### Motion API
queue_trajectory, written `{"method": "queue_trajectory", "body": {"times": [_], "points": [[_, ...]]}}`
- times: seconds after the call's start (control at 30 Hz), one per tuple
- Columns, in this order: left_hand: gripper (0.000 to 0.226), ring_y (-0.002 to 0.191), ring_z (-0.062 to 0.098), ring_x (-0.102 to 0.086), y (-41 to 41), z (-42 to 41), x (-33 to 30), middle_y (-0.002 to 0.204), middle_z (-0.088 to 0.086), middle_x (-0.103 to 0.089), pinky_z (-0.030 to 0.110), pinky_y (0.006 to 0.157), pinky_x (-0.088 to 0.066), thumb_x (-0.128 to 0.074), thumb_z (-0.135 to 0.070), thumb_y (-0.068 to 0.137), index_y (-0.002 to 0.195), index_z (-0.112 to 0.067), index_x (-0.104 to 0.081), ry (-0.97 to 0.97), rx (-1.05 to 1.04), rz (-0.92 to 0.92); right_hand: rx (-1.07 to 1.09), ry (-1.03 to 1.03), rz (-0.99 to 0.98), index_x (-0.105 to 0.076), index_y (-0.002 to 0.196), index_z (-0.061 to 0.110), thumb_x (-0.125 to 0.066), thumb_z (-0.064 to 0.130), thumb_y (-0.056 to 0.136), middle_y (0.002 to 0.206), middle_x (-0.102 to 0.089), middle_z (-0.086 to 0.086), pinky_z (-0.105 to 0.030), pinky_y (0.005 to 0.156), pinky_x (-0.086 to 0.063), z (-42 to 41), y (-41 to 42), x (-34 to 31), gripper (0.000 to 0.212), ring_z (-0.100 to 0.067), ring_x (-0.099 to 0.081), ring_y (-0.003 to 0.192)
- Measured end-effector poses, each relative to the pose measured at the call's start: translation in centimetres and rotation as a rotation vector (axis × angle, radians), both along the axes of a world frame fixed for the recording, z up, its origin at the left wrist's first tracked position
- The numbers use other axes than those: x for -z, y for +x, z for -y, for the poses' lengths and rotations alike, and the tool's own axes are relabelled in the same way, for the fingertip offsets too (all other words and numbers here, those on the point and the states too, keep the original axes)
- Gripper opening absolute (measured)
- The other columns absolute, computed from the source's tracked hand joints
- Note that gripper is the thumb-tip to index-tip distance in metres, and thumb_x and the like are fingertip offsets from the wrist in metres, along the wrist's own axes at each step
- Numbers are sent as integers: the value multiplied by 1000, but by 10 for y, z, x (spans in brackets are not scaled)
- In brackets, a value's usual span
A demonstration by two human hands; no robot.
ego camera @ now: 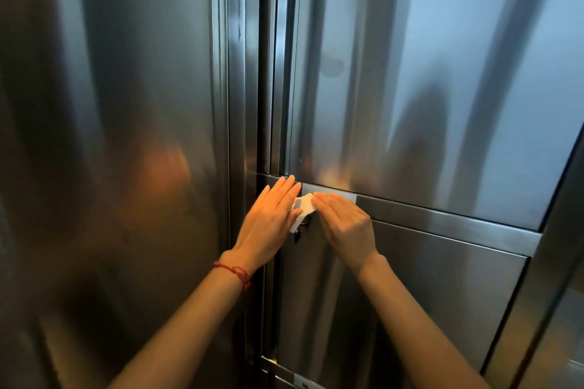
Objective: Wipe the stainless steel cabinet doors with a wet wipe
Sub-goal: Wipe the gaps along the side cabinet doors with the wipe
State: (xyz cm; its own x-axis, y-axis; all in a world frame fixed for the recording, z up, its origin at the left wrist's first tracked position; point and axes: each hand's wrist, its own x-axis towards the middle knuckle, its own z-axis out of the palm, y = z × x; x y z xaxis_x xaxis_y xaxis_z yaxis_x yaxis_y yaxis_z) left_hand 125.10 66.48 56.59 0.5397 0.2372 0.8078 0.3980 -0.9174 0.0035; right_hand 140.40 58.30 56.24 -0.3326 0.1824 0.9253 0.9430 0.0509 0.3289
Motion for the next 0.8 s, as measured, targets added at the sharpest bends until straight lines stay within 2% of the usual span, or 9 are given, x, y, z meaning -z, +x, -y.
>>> {"method": "queue_trajectory", "body": {"times": [0.3, 0.4, 0.47, 0.57, 0.67, 0.8], "points": [[47, 120, 34, -54, 5, -7, -19, 130, 18, -56, 50, 98, -34, -42, -27, 92, 126, 2, -56, 130, -37, -25, -46, 73, 24, -75, 91, 3, -44, 14, 100, 96, -73, -10, -30, 85, -52, -8, 4, -15, 34, -21, -71, 87], [47, 120, 34, -54, 8, -10, -21, 130, 18, -56, 50, 97, -36, -65, -19, 84, 125, 1, -56, 177, -39, -17, -31, 86, 26, -75, 91, 2, -65, 4, 82, 96, -73, -11, -30, 88, -50, -11, 7, -19, 14, -23, -71, 87], [50, 120, 33, -54, 9, -12, -22, 130, 17, -56, 48, 97, -38, -67, -20, 80, 125, 0, -57, 182, -45, -24, -31, 88, 27, -75, 91, 2, -63, 4, 80, 97, -73, -11, -29, 90, -48, -13, 9, -20, 16, -23, -71, 87], [54, 120, 32, -54, 12, -12, -21, 130, 16, -56, 48, 97, -35, -76, -16, 76, 125, -1, -57, 167, -39, -9, -50, 106, 33, -75, 92, 2, -60, 11, 90, 96, -73, -12, -30, 89, -48, -16, 6, -23, 18, -23, -71, 87], [55, 119, 33, -54, 15, -12, -20, 129, 17, -57, 49, 97, -32, -77, -12, 74, 124, -1, -58, 147, -26, 30, -56, 71, 35, -75, 93, 2, -74, 14, 76, 95, -73, -12, -34, 86, -50, -17, 2, -23, 22, -24, -72, 87], [50, 119, 34, -54, 15, -14, -19, 128, 16, -58, 51, 98, -29, -78, -8, 72, 120, -3, -62, 116, -11, 68, -72, 54, 29, -75, 96, 2, -71, 14, 76, 97, -73, -11, -34, 86, -51, -21, -1, -23, 23, -23, -71, 89]]}}
